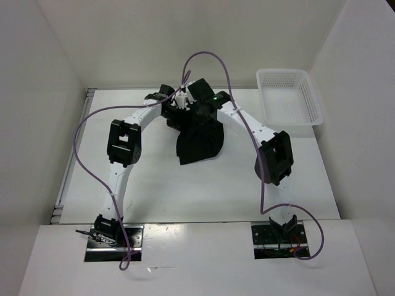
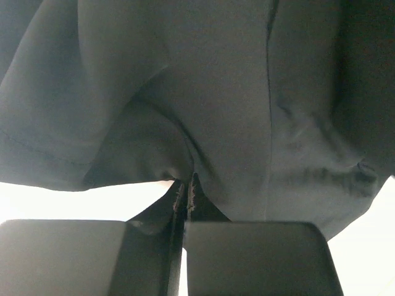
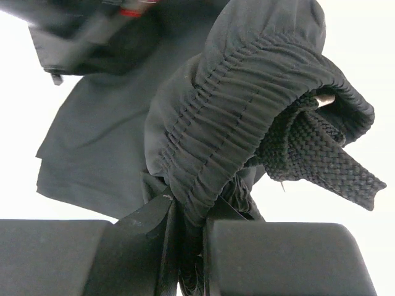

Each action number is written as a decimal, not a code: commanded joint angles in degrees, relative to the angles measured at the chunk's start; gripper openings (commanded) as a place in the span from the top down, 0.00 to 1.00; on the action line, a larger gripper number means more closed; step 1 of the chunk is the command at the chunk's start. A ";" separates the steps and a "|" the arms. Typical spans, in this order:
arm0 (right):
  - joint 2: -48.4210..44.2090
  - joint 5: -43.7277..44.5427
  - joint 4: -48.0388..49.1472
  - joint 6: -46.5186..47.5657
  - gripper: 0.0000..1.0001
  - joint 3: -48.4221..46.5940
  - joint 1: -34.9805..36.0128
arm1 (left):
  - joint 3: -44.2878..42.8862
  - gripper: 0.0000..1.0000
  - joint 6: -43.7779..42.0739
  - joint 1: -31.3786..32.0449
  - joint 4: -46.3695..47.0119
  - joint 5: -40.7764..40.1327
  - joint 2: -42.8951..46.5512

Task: Fold and stack the shorts
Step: Fold the shorts

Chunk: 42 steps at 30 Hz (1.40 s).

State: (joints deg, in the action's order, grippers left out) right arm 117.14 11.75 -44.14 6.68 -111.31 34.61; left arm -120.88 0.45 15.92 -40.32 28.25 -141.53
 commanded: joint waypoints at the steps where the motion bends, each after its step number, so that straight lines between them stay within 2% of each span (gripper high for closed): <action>1: 2.56 -0.67 -4.19 0.43 1.00 -6.10 2.73 | -0.67 1.00 -0.45 0.86 -1.52 -2.14 -2.87; 9: 4.67 -1.82 -4.81 0.97 1.00 -5.59 7.66 | -1.21 1.00 -0.45 -0.19 -2.05 -6.80 -2.25; 12: 5.37 -1.82 -4.81 1.58 0.94 -4.80 7.66 | -0.59 1.00 -0.45 -1.33 -2.05 -8.90 -1.02; 15: 6.17 -1.12 -4.29 2.11 0.89 -4.80 8.72 | -0.06 0.93 -0.45 -2.38 -2.05 -11.37 0.21; 16: 6.69 -1.11 -3.68 2.63 0.85 -4.27 9.24 | -0.06 0.84 -0.45 -2.39 -2.05 -12.94 0.99; 17: 6.70 -1.11 -3.67 2.64 0.83 -4.27 9.25 | 0.55 0.80 -0.45 -2.39 -2.05 -13.48 1.87; 19: 8.01 -0.59 -3.06 2.64 0.68 -4.27 9.25 | 1.25 0.69 -0.45 -3.70 -2.05 -14.79 2.40; 20: 8.01 -0.06 -3.06 3.16 0.58 -4.27 9.25 | 1.96 0.60 -0.45 -3.71 -2.05 -14.80 3.97; 22: 9.41 0.56 -2.53 3.78 0.40 -4.88 9.25 | 2.66 0.54 -0.45 -5.63 -1.53 -15.51 5.12; 26: 9.95 -0.05 -2.00 4.31 0.29 -9.36 10.04 | 3.90 0.42 -0.45 -8.80 -1.52 -17.53 7.50; 28: 9.95 -2.41 -2.00 4.83 0.27 -12.35 11.79 | 3.90 0.38 -0.45 -10.64 -1.52 -17.53 8.12; 31: 9.16 -5.77 -2.62 4.22 0.27 -13.15 11.80 | 3.29 0.37 -0.45 -11.79 -2.13 -14.03 8.64; 33: 7.93 -5.16 -2.62 5.80 0.27 -9.73 11.80 | 2.67 0.37 -0.45 -11.79 -2.75 -11.83 9.78; 34: 6.27 -3.94 -2.62 5.80 0.30 -8.50 11.80 | 1.97 0.37 -0.45 -11.79 -3.53 -9.81 9.79; 35: 5.30 -3.93 -2.62 6.41 0.30 -6.05 11.80 | 1.96 0.34 -0.45 -11.79 -3.54 -5.36 10.66; 37: 2.24 -5.84 -2.62 6.42 0.33 -3.93 10.22 | 1.96 0.31 -0.45 -10.57 -4.59 -2.16 11.46; 40: -3.29 -7.09 -0.08 9.75 0.37 1.95 8.90 | 3.45 0.30 -0.45 -7.76 -4.60 0.04 11.98; 42: -7.43 -7.09 5.34 12.46 0.38 9.76 7.50 | 4.07 0.30 -0.45 -6.00 -5.21 0.66 12.59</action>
State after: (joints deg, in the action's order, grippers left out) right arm 118.93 5.67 -44.99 14.79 -107.02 44.27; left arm -117.40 1.30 6.72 -44.01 23.18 -132.66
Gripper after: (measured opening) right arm 0.626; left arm 0.700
